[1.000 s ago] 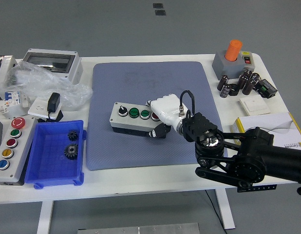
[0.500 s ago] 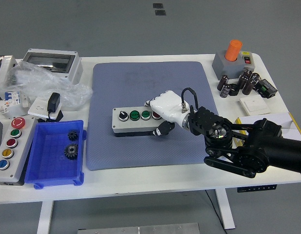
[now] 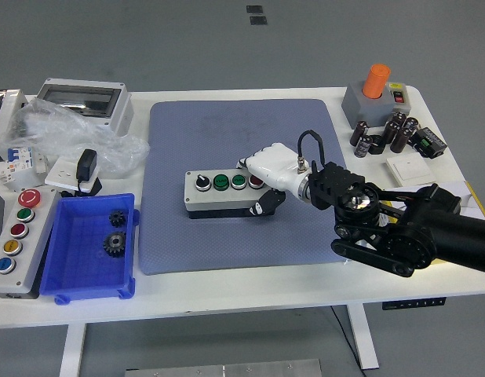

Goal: Pick up the button,place it on the desk,press the button,press the button

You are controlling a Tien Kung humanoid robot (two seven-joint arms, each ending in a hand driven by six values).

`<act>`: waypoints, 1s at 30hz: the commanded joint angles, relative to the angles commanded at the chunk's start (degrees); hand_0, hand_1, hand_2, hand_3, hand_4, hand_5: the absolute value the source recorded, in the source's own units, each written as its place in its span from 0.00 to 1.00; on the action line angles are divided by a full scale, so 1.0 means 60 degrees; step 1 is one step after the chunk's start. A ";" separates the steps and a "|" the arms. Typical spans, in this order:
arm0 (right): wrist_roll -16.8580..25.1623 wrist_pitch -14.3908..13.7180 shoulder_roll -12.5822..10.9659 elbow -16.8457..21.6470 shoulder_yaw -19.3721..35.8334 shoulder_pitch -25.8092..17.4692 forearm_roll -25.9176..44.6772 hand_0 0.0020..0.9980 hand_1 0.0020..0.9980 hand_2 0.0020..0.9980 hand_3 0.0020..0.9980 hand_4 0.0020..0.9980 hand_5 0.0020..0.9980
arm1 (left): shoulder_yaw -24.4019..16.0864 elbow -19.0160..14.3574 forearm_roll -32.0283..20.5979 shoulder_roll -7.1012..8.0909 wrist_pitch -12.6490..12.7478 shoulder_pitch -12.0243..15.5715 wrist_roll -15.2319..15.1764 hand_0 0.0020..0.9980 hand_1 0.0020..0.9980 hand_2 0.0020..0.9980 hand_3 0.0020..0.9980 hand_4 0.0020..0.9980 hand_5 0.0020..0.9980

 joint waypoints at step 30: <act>-0.0159 0.0742 -0.0169 0.0293 0.0289 -0.0034 0.0319 0.75 0.77 0.84 0.90 1.00 0.49 | 0.0040 0.0003 -0.0015 0.0006 -0.0028 0.0072 -0.0065 0.59 0.63 0.61 0.61 0.53 0.49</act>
